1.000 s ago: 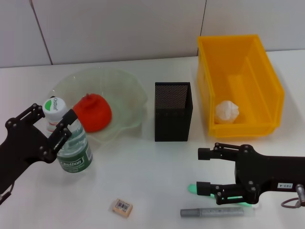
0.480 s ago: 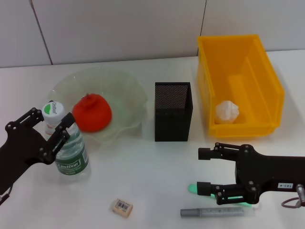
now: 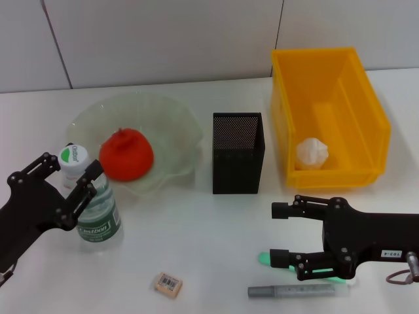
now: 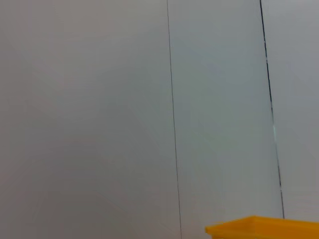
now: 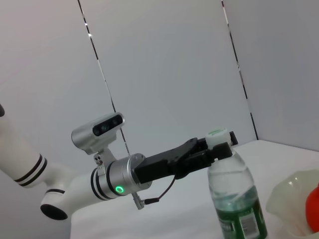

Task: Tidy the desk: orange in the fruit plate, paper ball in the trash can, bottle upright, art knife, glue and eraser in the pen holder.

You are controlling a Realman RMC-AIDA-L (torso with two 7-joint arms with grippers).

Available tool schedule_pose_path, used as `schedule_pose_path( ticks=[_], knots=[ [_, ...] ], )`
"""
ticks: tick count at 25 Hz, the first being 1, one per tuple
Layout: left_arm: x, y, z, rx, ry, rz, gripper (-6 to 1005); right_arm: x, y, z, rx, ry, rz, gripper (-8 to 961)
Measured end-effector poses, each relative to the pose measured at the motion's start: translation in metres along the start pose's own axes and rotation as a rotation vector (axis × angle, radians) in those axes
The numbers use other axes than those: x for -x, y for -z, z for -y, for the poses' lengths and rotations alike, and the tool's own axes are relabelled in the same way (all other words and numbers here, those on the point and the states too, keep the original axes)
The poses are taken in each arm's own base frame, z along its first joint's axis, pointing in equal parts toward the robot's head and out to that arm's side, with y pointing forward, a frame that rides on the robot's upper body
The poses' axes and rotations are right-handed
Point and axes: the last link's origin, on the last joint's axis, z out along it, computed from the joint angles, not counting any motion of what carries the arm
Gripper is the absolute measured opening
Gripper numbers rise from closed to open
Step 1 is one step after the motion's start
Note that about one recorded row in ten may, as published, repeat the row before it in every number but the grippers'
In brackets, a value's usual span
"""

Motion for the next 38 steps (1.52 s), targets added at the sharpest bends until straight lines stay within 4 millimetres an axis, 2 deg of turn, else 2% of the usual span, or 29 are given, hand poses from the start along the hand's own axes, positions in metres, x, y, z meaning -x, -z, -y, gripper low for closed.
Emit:
schedule_pose_path(
  ticks=[4, 11, 15, 17, 21, 26, 27, 31, 35, 36, 37, 38],
  knots=[
    [0.000, 0.000, -0.002, -0.001, -0.006, -0.008, 462, -0.001, 0.000, 0.000, 0.001, -0.002, -0.008, 838],
    [-0.004, 0.004, 0.001, -0.027, 0.005, -0.036, 665, -0.002, 0.000, 0.000, 0.001, -0.004, -0.011, 838],
    [-0.009, 0.018, 0.002, -0.079, 0.009, -0.083, 762, 0.000, 0.002, 0.000, -0.002, 0.001, -0.008, 838],
    [-0.012, 0.033, 0.000, -0.113, 0.009, -0.111, 808, 0.003, 0.005, 0.002, -0.012, 0.004, 0.002, 838],
    [-0.015, 0.048, -0.009, -0.117, -0.004, -0.141, 809, 0.009, 0.010, 0.006, -0.039, 0.013, 0.035, 838],
    [-0.019, 0.058, -0.032, 0.026, -0.015, -0.161, 801, 0.025, 0.020, 0.011, -0.074, 0.039, 0.124, 838],
    [-0.019, 0.057, -0.041, 0.124, -0.011, -0.149, 799, 0.033, 0.026, 0.015, -0.107, 0.056, 0.171, 838],
    [-0.012, 0.050, -0.051, 0.262, 0.023, -0.085, 799, 0.044, 0.032, 0.019, -0.137, 0.061, 0.202, 838],
    [-0.003, 0.039, -0.053, 0.297, 0.051, -0.023, 799, 0.067, 0.032, 0.026, -0.117, 0.011, 0.053, 837],
    [-0.002, 0.038, -0.053, 0.297, 0.057, -0.014, 799, 0.073, 0.030, 0.028, -0.117, 0.003, -0.028, 837],
    [-0.002, 0.037, -0.052, 0.297, 0.064, -0.008, 799, 0.086, 0.025, 0.028, -0.123, 0.009, -0.185, 837],
    [-0.001, 0.035, -0.051, 0.298, 0.077, 0.002, 799, 0.086, 0.025, 0.028, -0.123, 0.009, -0.185, 837]
  ],
)
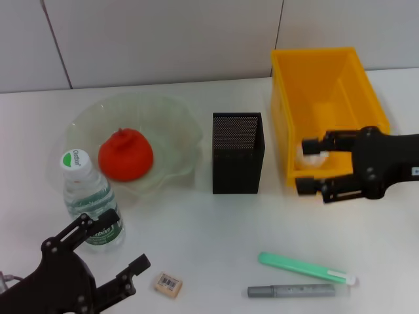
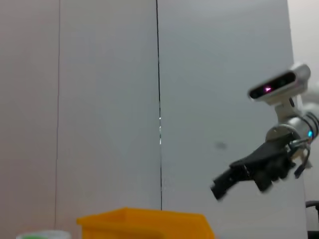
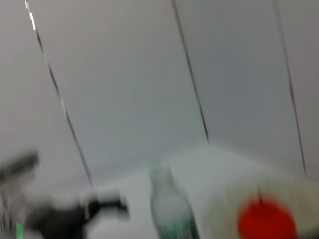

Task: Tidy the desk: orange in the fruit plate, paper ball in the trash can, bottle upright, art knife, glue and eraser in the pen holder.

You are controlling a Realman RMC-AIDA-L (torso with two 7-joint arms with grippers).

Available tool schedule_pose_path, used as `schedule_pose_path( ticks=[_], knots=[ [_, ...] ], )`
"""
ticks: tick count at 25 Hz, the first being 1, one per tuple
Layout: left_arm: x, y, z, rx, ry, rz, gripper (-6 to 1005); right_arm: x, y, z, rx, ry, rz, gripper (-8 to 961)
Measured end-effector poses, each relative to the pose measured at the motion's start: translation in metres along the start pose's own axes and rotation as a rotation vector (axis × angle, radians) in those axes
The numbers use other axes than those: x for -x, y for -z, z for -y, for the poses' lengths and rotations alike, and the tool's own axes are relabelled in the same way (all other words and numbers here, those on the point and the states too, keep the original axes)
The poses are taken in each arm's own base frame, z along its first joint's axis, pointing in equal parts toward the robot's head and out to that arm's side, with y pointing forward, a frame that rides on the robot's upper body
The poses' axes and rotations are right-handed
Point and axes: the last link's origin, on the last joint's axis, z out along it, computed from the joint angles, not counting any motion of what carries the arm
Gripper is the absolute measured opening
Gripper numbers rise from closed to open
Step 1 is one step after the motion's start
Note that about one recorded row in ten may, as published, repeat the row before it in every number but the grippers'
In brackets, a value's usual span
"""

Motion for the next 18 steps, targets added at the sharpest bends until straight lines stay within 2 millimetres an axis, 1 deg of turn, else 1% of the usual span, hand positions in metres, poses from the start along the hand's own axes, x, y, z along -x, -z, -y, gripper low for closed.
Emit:
schedule_pose_path(
  ticks=[4, 6, 11, 13, 14, 15, 18],
  knots=[
    [0.000, 0.000, 0.008, 0.006, 0.049, 0.030, 799, 0.025, -0.009, -0.007, -0.015, 0.032, -0.314, 837],
    [0.000, 0.000, 0.010, 0.005, 0.057, 0.040, 799, 0.035, -0.013, -0.013, -0.001, 0.047, -0.439, 837],
    [0.001, 0.000, 0.011, 0.004, 0.057, 0.052, 799, 0.054, -0.026, -0.019, 0.026, 0.103, -0.626, 837],
    [0.002, -0.001, 0.013, 0.004, 0.056, 0.063, 799, 0.056, -0.033, -0.019, 0.020, 0.125, -0.700, 837],
    [0.003, -0.002, 0.013, 0.004, 0.055, 0.067, 799, 0.057, -0.041, -0.019, 0.000, 0.135, -0.765, 837],
    [0.003, -0.002, 0.013, 0.004, 0.055, 0.067, 799, 0.057, -0.041, -0.019, 0.000, 0.135, -0.765, 837],
    [0.003, -0.002, 0.013, 0.004, 0.055, 0.067, 799, 0.060, -0.053, -0.018, -0.041, 0.101, -0.824, 836]
  ],
)
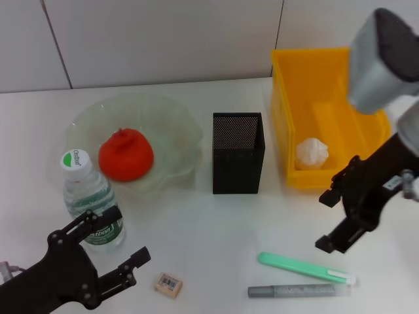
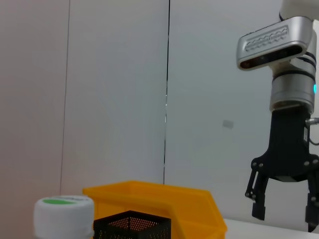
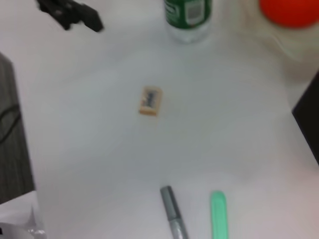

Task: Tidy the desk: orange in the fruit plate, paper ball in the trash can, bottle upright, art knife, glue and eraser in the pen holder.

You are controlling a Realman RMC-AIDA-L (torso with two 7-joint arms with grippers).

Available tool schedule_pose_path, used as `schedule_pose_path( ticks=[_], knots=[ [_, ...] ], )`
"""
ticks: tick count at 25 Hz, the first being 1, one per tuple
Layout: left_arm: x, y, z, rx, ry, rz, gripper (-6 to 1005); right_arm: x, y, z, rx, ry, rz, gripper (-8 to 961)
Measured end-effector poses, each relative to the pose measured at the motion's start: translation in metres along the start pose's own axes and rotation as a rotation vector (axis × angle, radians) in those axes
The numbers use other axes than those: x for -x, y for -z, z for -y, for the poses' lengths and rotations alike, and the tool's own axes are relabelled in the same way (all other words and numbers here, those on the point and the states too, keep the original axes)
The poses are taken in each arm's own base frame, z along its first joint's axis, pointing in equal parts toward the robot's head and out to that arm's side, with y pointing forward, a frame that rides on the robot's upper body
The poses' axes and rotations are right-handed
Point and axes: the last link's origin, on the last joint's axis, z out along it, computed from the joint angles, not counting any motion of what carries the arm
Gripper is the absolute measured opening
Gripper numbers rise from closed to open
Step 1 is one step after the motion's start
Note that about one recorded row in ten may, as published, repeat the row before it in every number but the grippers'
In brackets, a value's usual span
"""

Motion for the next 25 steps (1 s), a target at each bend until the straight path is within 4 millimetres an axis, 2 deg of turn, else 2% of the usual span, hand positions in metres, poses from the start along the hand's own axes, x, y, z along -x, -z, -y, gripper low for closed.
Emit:
schedule_pose_path(
  ticks=[5, 12, 25],
  knots=[
    [0.001, -0.005, 0.002, 0.000, -0.001, 0.011, 799, 0.014, -0.017, -0.003, -0.057, -0.108, -0.076, 835],
    [0.002, -0.006, 0.003, 0.001, 0.000, 0.014, 799, 0.024, -0.047, -0.010, -0.150, -0.069, -0.223, 834],
    [0.003, -0.005, 0.002, -0.003, 0.003, 0.015, 799, 0.026, -0.070, -0.019, -0.147, -0.099, -0.257, 826]
  ],
)
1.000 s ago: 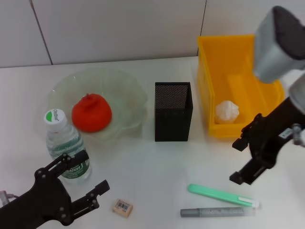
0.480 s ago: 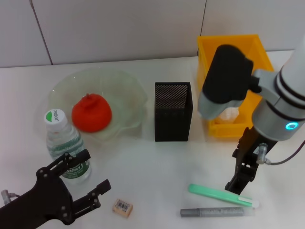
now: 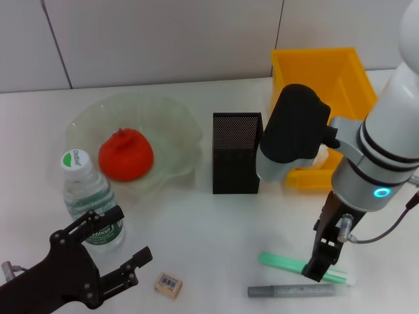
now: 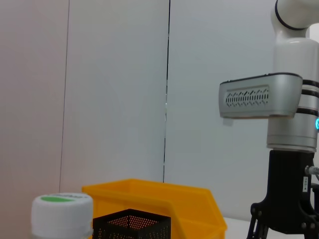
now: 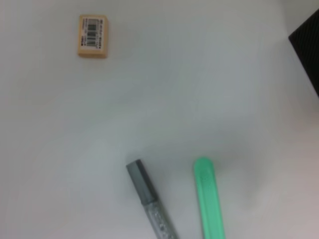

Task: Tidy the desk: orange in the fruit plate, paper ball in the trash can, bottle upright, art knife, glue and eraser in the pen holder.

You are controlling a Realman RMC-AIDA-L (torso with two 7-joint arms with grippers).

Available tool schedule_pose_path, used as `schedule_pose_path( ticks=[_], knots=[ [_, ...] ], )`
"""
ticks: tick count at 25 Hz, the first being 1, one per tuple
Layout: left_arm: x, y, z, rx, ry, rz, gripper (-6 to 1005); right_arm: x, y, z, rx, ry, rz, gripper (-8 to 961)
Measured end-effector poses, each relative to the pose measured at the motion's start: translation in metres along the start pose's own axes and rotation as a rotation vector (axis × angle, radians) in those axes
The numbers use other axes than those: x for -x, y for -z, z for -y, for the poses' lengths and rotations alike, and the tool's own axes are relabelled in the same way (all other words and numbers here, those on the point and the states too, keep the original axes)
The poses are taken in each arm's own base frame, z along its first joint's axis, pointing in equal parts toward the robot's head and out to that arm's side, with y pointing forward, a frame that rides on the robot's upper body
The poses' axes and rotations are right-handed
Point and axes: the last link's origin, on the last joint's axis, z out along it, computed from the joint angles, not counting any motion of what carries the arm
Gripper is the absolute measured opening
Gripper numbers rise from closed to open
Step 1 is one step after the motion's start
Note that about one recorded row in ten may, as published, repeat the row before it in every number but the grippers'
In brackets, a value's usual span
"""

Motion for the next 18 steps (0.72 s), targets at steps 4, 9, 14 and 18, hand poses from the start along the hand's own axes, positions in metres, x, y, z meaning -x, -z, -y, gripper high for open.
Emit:
schedule_pose_path(
  ticks=[4, 9, 14, 18],
  knots=[
    [0.000, 0.000, 0.000, 0.000, -0.002, 0.000, 799, 0.003, -0.006, -0.001, -0.004, -0.034, 0.003, 803],
    [0.000, 0.000, 0.000, 0.000, -0.002, 0.000, 799, 0.003, -0.012, 0.000, 0.000, -0.068, -0.002, 773],
    [0.000, -0.001, 0.000, 0.001, -0.007, 0.000, 799, 0.006, -0.016, 0.000, -0.009, -0.067, 0.010, 744],
    [0.000, -0.001, 0.000, 0.001, -0.007, 0.000, 799, 0.007, -0.023, -0.003, -0.015, -0.042, -0.001, 569]
  ],
)
